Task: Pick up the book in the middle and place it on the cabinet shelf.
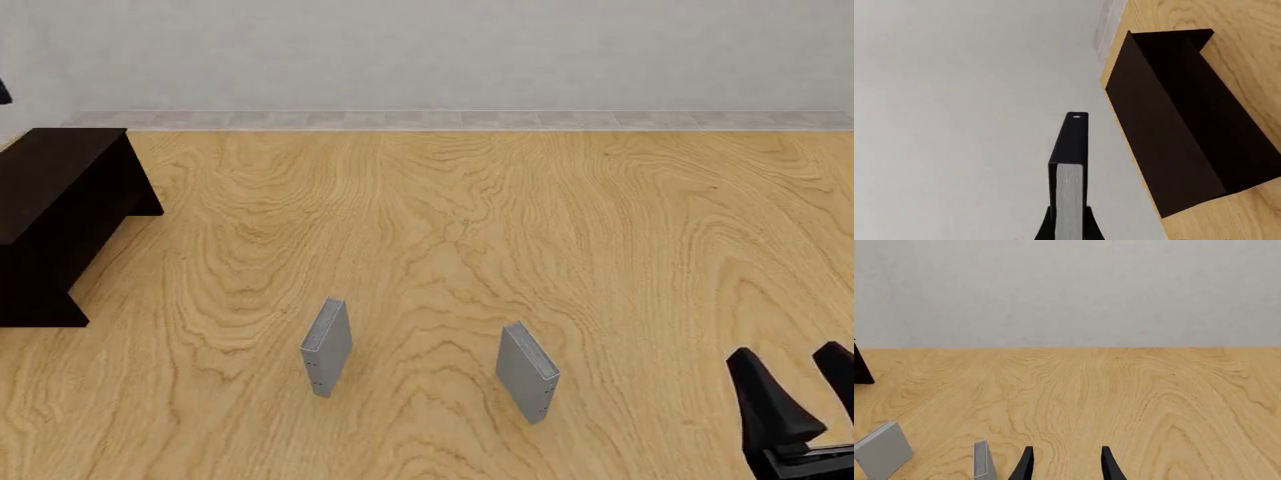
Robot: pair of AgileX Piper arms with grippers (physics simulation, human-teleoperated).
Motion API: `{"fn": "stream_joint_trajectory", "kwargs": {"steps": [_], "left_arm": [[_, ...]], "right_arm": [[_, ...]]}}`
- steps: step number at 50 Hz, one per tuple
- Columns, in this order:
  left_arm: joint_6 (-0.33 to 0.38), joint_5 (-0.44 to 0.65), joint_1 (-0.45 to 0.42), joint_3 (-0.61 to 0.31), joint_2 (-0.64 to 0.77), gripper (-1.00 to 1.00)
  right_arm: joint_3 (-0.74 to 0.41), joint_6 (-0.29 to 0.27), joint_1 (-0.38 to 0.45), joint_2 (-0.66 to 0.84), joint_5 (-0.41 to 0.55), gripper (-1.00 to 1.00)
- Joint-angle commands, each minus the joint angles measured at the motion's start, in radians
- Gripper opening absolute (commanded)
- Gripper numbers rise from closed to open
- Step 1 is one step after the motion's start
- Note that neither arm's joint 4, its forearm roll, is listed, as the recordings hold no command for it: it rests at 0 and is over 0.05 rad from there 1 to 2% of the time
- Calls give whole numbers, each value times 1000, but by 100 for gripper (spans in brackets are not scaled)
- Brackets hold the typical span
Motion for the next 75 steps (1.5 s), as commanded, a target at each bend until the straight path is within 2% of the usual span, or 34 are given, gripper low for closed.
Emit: {"fn": "stream_joint_trajectory", "kwargs": {"steps": [1, 2, 10, 29, 31, 32, 41, 50, 71, 75], "left_arm": [[76, -114, 9, 152, 3, -100], [89, -123, 6, 179, 4, -100], [54, -127, -20, 165, 20, -100], [79, -88, -12, 203, 3, -100], [72, -81, -13, 201, 3, -100], [42, -61, -20, 182, 6, -100], [39, -74, -19, 192, 11, -100], [33, -108, -16, 226, 18, -100], [46, -219, 26, 221, 46, -100], [87, -298, 11, 285, 50, -100]], "right_arm": [[-6, -8, 1, -3, 5, 100], [-6, -7, 1, -3, 5, 100], [-12, -1, -6, -5, -1, 100], [-5, 3, -9, -5, -12, 100], [-6, 3, -9, -5, -11, 100], [-9, 4, -11, -5, -9, 100], [-10, 1, -10, -5, -7, 100], [-8, 0, -11, -5, -8, 100], [-3, -6, -10, -4, -6, 100], [-4, -8, -11, -4, -6, 100]]}}
